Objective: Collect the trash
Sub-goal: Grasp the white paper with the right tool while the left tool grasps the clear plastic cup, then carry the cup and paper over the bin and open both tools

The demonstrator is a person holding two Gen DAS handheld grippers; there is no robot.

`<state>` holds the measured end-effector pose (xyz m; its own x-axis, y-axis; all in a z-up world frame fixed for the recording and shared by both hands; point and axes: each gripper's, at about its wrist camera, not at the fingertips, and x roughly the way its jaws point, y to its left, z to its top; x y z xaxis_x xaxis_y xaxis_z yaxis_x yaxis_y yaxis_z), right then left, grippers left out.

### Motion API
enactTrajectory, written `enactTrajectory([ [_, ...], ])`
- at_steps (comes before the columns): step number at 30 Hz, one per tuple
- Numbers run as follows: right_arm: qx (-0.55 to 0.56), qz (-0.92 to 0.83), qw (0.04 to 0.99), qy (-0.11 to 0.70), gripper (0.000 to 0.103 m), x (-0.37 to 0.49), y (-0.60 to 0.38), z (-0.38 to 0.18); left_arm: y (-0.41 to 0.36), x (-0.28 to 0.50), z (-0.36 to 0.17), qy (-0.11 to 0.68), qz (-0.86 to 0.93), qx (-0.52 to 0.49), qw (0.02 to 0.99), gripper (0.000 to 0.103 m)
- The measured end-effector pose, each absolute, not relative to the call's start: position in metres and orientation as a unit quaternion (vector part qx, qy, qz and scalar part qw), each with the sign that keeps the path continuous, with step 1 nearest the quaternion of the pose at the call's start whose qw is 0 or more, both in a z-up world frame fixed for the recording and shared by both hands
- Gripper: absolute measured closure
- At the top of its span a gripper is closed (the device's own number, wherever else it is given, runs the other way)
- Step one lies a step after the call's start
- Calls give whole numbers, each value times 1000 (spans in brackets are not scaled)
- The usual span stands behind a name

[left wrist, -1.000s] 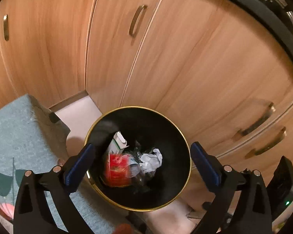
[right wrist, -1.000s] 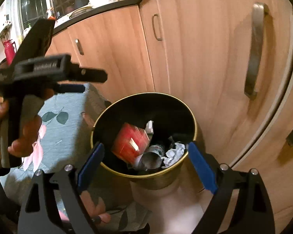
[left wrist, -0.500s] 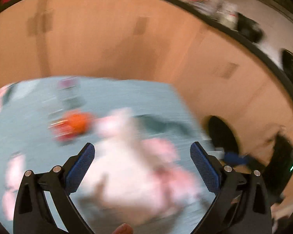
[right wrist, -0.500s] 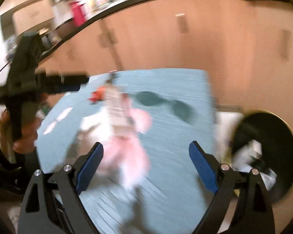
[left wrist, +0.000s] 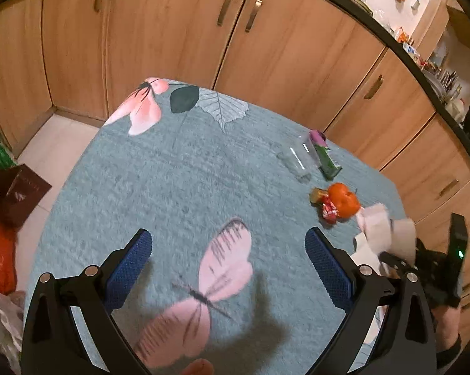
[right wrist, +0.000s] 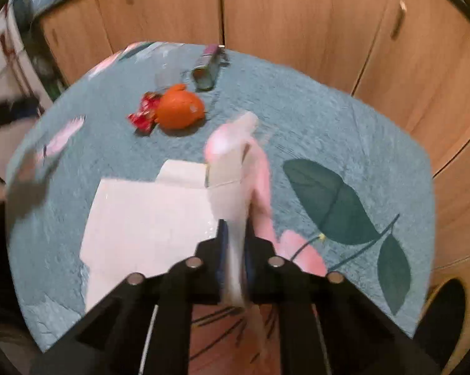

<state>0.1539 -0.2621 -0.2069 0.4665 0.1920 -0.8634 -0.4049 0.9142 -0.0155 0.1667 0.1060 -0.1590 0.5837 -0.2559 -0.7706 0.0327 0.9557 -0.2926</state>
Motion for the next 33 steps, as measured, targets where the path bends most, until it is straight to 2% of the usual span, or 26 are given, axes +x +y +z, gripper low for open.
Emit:
enactTrajectory([
  [7,-28,183,887,422,101,113,-289,-163,62,236,-139,442,-120,-85,885,8],
  [13,6,174,899,403,101,88,-311,-153,11,297,-168,491,-105,-98,859,8],
  [20,45,183,903,386,100,74,-330,-156,0,319,-198,529,-32,-153,834,9],
  [24,58,188,906,374,99,68,-337,-156,-6,324,-201,532,-7,-152,833,9],
  [25,61,188,907,372,99,67,-338,-155,-8,326,-201,533,2,-152,833,11],
  [27,69,188,908,368,99,64,-342,-154,-13,330,-201,529,25,-149,835,25],
  [28,73,188,908,366,99,63,-344,-153,-16,332,-200,526,35,-144,837,42],
  [29,77,187,909,364,98,60,-346,-153,-21,334,-199,525,37,-141,838,70],
  [30,82,187,910,362,98,58,-348,-152,-24,334,-199,527,38,-141,838,67],
  [33,90,181,910,361,98,56,-353,-152,-37,333,-199,522,52,-126,842,70],
])
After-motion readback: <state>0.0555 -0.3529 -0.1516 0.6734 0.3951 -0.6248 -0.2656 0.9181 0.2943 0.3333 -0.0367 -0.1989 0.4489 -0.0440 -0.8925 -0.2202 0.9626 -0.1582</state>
